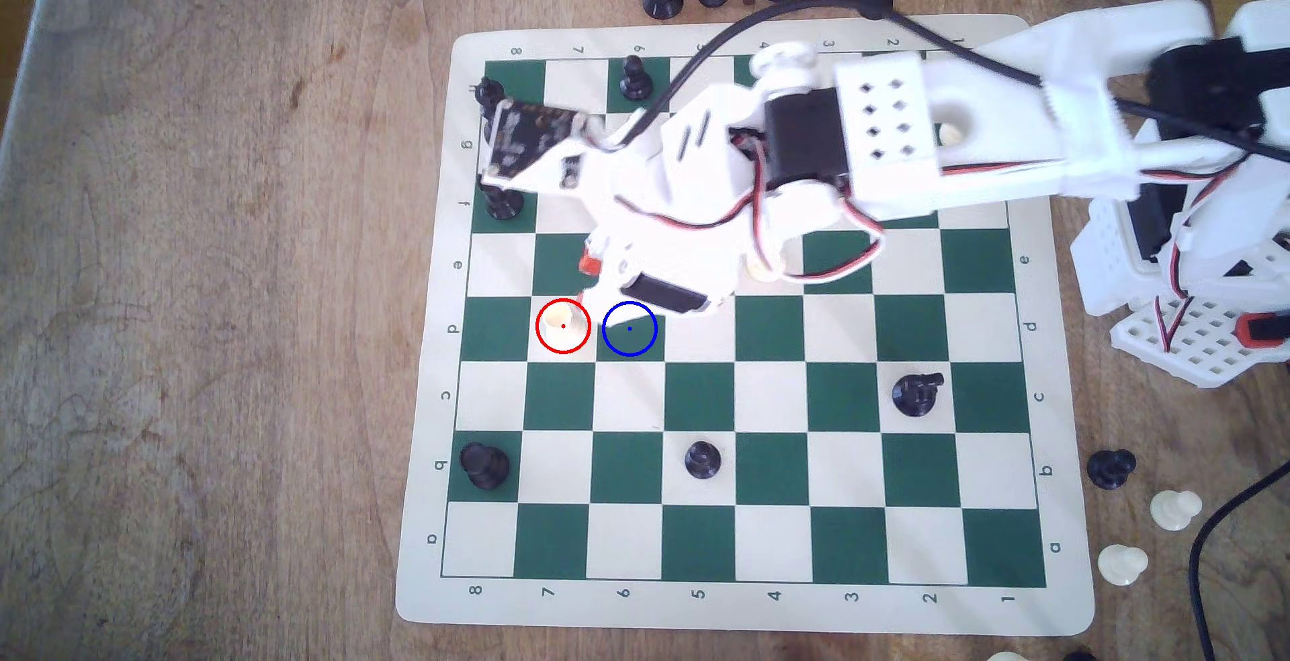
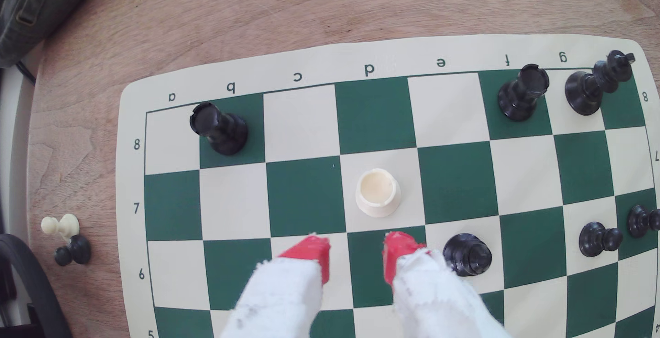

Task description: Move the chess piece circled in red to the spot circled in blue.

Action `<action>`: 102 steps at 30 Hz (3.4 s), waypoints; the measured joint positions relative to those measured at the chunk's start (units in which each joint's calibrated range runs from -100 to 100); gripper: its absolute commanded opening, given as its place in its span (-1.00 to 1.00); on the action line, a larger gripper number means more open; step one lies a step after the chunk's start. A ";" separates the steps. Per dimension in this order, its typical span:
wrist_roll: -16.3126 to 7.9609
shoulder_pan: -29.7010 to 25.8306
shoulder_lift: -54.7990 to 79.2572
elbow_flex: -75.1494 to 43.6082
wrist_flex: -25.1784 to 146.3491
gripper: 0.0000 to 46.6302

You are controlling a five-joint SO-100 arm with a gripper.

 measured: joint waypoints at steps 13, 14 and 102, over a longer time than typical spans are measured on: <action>0.54 0.00 15.84 -17.89 6.61 -0.19; 0.54 0.00 17.09 -19.43 6.77 -0.18; 0.83 0.15 31.59 -40.67 18.17 -0.75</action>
